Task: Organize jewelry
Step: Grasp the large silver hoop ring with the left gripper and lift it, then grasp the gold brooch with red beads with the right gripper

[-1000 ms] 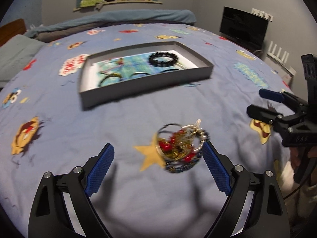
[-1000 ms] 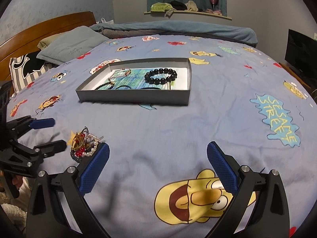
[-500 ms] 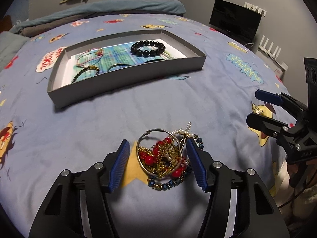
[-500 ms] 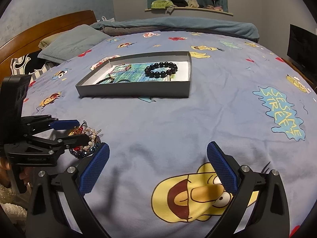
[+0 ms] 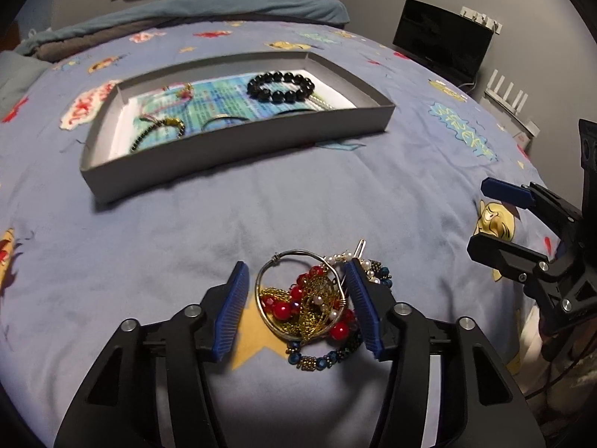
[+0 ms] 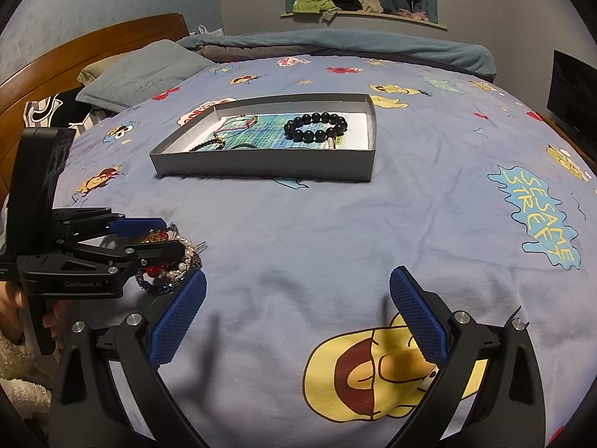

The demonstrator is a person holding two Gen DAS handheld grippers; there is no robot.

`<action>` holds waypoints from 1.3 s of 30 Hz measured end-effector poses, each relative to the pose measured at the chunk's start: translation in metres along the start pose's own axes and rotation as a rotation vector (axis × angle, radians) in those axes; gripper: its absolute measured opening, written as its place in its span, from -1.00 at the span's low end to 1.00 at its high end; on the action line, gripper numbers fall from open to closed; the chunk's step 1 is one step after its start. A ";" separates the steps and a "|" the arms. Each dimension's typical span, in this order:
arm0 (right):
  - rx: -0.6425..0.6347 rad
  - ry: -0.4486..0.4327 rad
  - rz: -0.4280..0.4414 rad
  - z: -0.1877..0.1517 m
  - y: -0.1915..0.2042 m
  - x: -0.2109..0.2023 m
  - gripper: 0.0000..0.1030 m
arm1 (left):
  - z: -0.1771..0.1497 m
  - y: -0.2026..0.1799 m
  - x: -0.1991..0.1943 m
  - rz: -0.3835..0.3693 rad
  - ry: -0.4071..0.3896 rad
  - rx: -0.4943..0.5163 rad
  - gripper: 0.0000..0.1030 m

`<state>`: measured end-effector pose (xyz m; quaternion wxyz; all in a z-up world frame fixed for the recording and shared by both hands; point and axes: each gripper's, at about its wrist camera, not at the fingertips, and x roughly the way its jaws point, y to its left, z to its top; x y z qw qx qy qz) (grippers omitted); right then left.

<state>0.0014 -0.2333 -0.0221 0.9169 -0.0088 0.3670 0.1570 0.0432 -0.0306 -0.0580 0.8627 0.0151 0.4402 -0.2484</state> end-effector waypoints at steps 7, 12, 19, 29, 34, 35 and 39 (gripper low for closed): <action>-0.008 0.004 0.004 0.000 0.003 0.002 0.89 | -0.002 -0.002 -0.002 0.007 -0.006 0.015 -0.02; -0.017 0.005 0.010 0.000 0.006 0.002 0.89 | -0.003 -0.003 -0.013 0.038 -0.029 0.036 -0.02; -0.043 0.007 0.025 0.003 0.015 0.004 0.89 | -0.002 -0.007 -0.042 0.054 -0.073 0.073 -0.02; -0.104 0.010 0.113 0.005 0.045 0.010 0.80 | -0.008 0.007 -0.071 0.137 -0.053 0.106 -0.02; -0.151 0.027 0.164 0.003 0.070 0.016 0.55 | -0.020 0.026 -0.076 0.169 -0.042 0.070 -0.02; -0.159 0.033 0.174 0.002 0.075 0.018 0.47 | -0.023 0.029 -0.077 0.168 -0.039 0.059 -0.02; -0.184 0.063 0.214 -0.001 0.093 0.023 0.25 | -0.030 0.035 -0.076 0.163 -0.035 0.045 -0.02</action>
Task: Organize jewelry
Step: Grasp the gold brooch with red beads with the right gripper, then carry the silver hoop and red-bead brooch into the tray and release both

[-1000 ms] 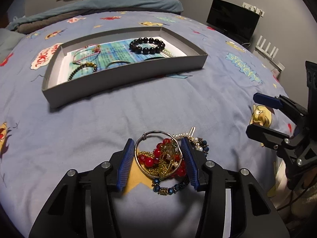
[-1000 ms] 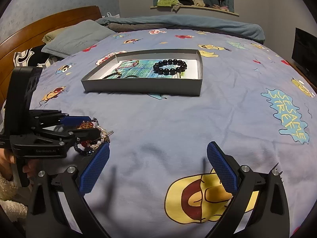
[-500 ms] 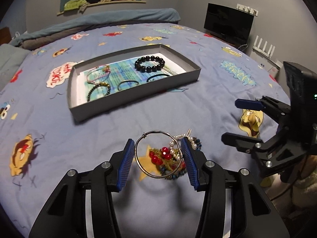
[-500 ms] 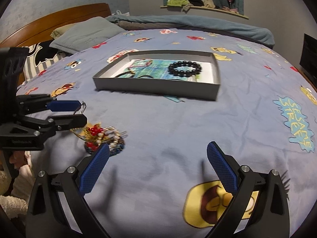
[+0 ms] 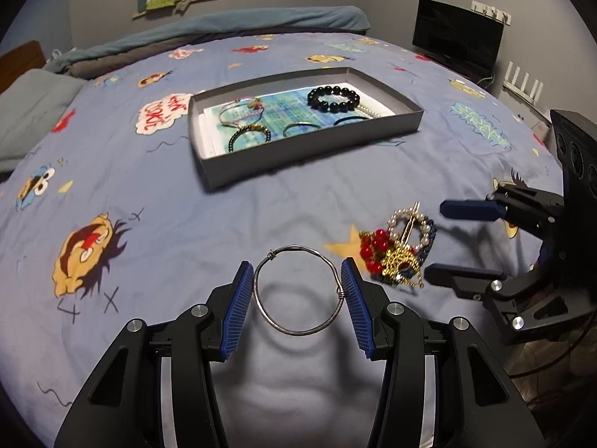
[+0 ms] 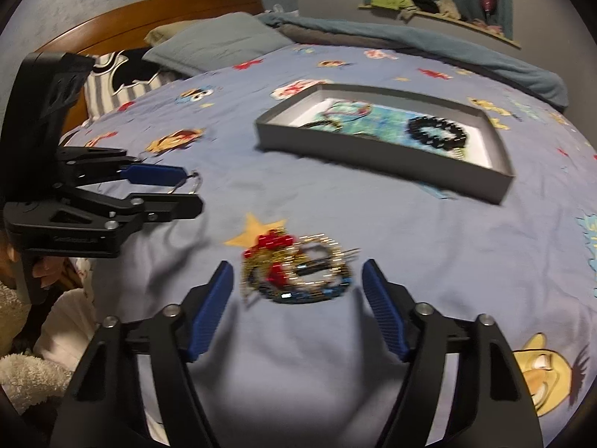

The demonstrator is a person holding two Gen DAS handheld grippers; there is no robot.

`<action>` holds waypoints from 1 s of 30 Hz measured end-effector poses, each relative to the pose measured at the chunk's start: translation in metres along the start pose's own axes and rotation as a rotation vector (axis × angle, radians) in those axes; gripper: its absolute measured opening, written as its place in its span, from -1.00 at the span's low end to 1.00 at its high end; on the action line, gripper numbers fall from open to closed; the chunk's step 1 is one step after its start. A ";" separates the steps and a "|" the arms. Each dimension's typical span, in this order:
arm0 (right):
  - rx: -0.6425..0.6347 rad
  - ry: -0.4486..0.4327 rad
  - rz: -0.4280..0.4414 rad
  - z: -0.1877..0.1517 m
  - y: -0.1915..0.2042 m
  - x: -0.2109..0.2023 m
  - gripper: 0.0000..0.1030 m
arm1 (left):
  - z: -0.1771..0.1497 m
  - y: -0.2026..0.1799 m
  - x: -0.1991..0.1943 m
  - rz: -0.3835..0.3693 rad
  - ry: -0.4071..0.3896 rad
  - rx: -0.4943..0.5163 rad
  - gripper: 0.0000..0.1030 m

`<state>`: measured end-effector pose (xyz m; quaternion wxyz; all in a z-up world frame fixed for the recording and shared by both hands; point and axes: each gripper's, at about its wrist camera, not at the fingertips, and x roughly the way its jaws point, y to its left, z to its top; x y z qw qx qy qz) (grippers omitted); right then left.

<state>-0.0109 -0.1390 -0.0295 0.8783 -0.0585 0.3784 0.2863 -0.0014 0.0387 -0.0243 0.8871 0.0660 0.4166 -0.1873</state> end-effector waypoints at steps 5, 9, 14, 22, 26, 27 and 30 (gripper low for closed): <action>-0.015 0.038 0.009 0.000 0.014 0.011 -0.25 | -0.004 0.002 0.003 -0.013 0.001 -0.004 -0.02; -0.003 0.067 0.027 -0.002 0.018 0.017 -0.37 | -0.006 0.002 0.001 -0.024 -0.008 -0.007 -0.02; 0.003 0.066 0.007 0.001 0.017 0.020 -0.87 | -0.007 0.002 0.000 -0.030 -0.013 -0.007 -0.02; -0.028 0.028 0.002 0.003 0.019 0.009 -0.98 | -0.007 0.004 -0.003 -0.030 -0.025 -0.009 -0.02; -0.006 -0.020 0.003 0.011 0.011 -0.006 -0.99 | -0.005 0.005 -0.006 -0.028 -0.033 -0.010 -0.02; -0.003 -0.028 0.003 0.013 0.010 -0.008 -0.99 | -0.004 0.006 -0.007 -0.026 -0.035 -0.010 -0.02; 0.002 -0.063 0.001 0.023 0.005 -0.020 -0.99 | -0.001 0.006 -0.011 -0.022 -0.045 -0.007 -0.02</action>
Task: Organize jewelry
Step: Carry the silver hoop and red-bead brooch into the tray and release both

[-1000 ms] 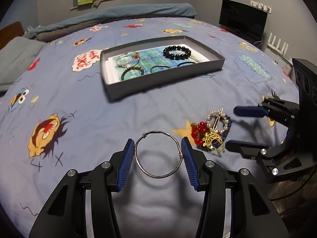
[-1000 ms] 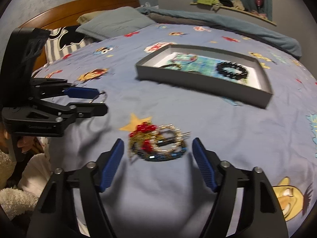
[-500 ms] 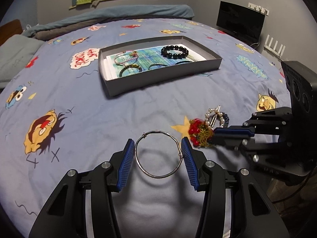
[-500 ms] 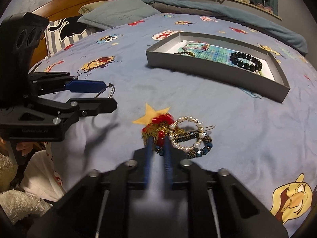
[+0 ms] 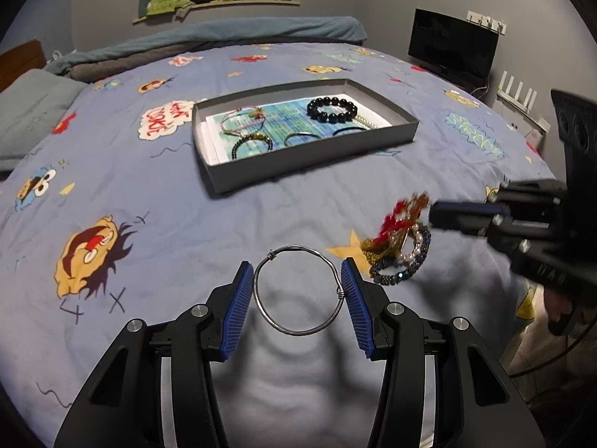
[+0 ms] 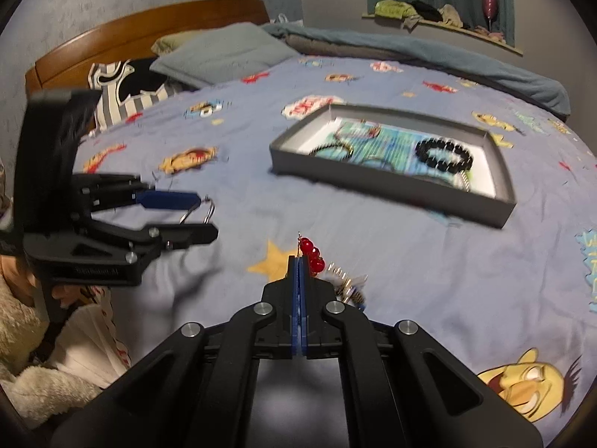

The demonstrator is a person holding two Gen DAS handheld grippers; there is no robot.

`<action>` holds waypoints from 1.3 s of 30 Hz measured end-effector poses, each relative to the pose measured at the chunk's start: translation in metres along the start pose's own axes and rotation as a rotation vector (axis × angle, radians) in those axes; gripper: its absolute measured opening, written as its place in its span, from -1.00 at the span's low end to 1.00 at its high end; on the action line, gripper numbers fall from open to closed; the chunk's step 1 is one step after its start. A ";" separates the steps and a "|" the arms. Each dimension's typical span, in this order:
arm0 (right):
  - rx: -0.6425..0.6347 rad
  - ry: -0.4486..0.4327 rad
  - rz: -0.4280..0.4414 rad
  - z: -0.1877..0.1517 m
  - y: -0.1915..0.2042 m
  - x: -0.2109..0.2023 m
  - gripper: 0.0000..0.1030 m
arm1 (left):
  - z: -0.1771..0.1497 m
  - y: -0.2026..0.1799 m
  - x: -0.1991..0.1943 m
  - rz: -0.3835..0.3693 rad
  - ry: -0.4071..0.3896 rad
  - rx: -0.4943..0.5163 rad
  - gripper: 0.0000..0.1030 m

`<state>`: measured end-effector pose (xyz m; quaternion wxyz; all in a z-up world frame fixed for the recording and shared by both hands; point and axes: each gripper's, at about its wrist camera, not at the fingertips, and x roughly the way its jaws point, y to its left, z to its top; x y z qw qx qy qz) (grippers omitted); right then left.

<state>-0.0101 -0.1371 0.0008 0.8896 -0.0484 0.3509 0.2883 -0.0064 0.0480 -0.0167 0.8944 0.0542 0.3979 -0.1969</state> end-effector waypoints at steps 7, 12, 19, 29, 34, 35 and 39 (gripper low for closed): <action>0.008 -0.080 0.004 0.029 -0.012 -0.024 -0.99 | 0.015 0.005 -0.008 0.025 -0.025 0.016 -0.02; 0.022 -0.122 -0.013 0.051 -0.027 -0.032 -0.99 | 0.034 0.010 -0.007 0.041 -0.036 0.035 -0.02; 0.055 -0.168 -0.067 0.093 -0.065 -0.022 -0.99 | 0.084 0.011 0.009 0.053 -0.064 0.088 -0.02; 0.079 -0.177 -0.163 0.140 -0.122 0.026 -0.99 | 0.164 0.008 0.089 0.062 -0.019 0.156 -0.02; 0.131 -0.152 -0.152 0.150 -0.153 0.055 -0.99 | 0.190 0.008 0.141 0.064 0.039 0.169 -0.02; 0.141 -0.139 -0.153 0.150 -0.159 0.062 -0.99 | 0.195 0.008 0.152 0.071 0.053 0.170 -0.02; 0.180 -0.069 -0.148 0.143 -0.176 0.092 -0.99 | 0.210 0.014 0.187 0.062 0.116 0.138 -0.02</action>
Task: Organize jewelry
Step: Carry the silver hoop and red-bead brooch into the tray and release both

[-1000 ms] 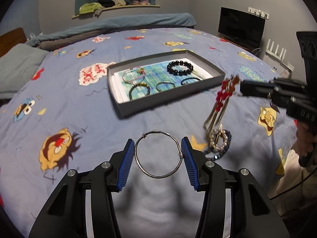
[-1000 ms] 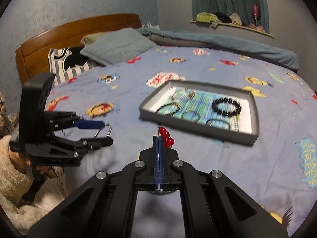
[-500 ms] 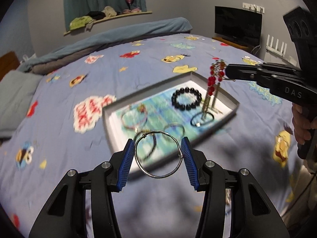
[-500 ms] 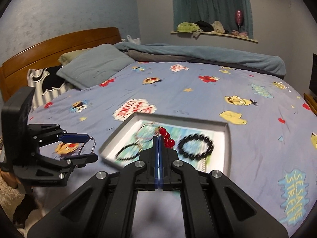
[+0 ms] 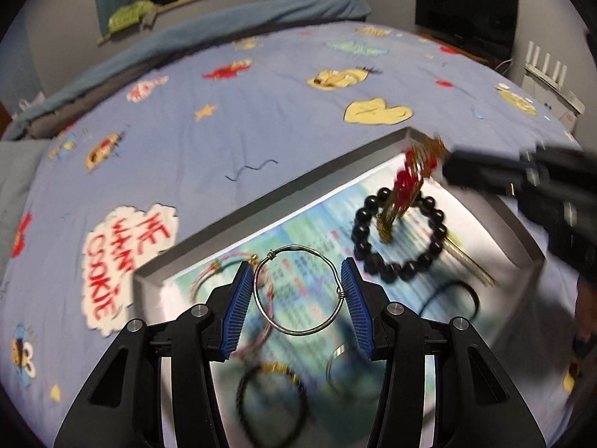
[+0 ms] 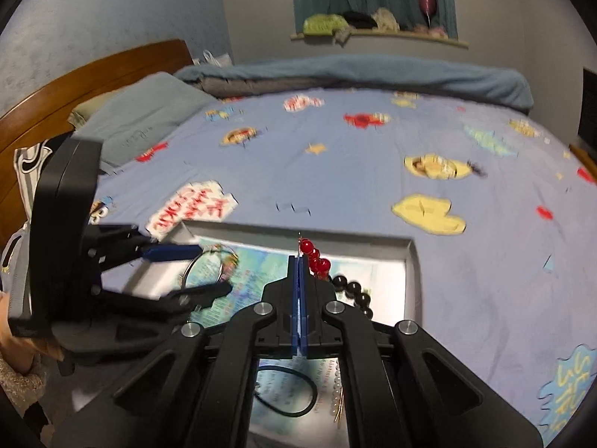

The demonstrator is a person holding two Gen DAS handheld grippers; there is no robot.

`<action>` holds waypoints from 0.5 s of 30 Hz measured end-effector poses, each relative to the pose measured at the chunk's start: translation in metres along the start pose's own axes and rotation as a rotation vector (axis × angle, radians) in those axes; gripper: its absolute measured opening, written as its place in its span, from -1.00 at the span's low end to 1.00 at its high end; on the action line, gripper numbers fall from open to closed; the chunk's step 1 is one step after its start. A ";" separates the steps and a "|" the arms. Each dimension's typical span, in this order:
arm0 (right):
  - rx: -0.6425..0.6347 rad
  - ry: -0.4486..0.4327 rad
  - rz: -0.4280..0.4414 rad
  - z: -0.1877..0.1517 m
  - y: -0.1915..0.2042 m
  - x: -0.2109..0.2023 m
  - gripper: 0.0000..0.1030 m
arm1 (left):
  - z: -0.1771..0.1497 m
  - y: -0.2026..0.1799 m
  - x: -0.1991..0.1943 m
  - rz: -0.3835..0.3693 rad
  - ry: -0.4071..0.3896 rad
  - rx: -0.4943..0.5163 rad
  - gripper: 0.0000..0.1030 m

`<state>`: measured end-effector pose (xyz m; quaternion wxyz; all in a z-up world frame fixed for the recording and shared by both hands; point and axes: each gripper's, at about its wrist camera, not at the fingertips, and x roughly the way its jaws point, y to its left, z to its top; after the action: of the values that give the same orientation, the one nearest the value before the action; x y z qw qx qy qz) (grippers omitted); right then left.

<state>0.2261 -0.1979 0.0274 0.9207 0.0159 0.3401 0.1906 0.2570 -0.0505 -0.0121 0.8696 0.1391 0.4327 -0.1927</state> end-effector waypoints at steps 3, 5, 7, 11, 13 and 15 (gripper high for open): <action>0.016 0.047 -0.015 -0.005 -0.007 0.016 -0.99 | 0.008 0.001 0.019 0.000 0.044 -0.007 -0.02; 0.025 0.072 -0.017 -0.009 -0.009 0.022 -0.99 | 0.011 -0.002 0.027 0.005 0.062 0.006 -0.02; 0.036 0.093 -0.024 -0.012 -0.012 0.027 -0.99 | 0.011 -0.006 0.033 0.006 0.079 0.020 -0.02; 0.050 0.135 -0.030 -0.018 -0.016 0.034 -0.99 | 0.008 -0.007 0.042 0.023 0.106 0.033 -0.02; 0.058 0.138 -0.033 -0.020 -0.018 0.034 -0.98 | 0.007 -0.005 0.043 0.018 0.101 0.023 -0.02; 0.069 0.146 -0.032 -0.020 -0.021 0.035 -0.98 | 0.007 -0.004 0.042 0.013 0.099 0.017 -0.02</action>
<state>0.2450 -0.2063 -0.0135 0.8953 0.0284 0.4128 0.1648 0.2836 -0.0660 -0.0424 0.8472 0.1588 0.4727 -0.1834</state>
